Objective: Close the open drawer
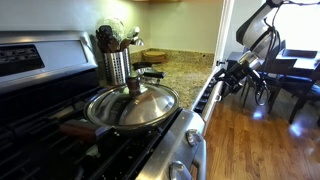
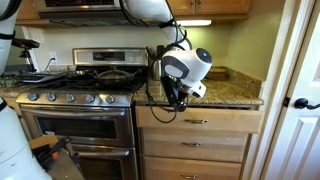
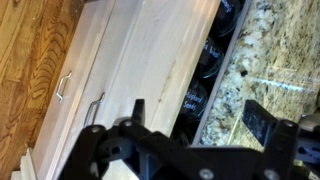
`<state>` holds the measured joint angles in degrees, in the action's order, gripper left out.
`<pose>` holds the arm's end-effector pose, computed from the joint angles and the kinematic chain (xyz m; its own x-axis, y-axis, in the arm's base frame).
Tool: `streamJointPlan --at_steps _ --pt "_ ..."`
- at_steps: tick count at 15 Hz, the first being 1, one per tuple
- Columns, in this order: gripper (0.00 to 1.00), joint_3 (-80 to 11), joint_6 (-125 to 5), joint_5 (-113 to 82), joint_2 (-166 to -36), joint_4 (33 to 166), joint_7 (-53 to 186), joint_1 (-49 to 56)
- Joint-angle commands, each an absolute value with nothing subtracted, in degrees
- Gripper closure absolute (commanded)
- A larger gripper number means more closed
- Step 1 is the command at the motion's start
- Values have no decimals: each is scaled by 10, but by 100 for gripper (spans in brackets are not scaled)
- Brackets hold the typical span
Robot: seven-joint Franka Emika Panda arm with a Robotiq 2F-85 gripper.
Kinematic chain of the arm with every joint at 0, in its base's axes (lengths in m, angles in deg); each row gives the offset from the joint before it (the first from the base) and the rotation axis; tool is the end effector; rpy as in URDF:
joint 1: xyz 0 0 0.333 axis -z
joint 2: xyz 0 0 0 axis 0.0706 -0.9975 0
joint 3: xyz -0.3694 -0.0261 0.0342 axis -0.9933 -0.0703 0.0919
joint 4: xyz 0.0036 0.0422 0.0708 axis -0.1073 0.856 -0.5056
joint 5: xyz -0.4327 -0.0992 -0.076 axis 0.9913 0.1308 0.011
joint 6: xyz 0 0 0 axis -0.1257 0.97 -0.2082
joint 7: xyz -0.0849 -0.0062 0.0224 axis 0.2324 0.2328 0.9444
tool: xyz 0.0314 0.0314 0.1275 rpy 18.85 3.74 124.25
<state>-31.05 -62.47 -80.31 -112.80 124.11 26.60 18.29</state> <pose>0.6316 -0.1408 0.1668 0.8732 -0.4872 -0.0071 -0.3863 -0.6833 -0.6195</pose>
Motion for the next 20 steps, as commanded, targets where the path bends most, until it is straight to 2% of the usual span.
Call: streamJointPlan --at_steps 1,9,20 --pt "0 -320 -617 -814 -1102 1263 254 183" --pt "0 -323 -616 -861 -1144 1223 277 179" --pt "0 -314 -544 -865 -1207 1146 260 192"
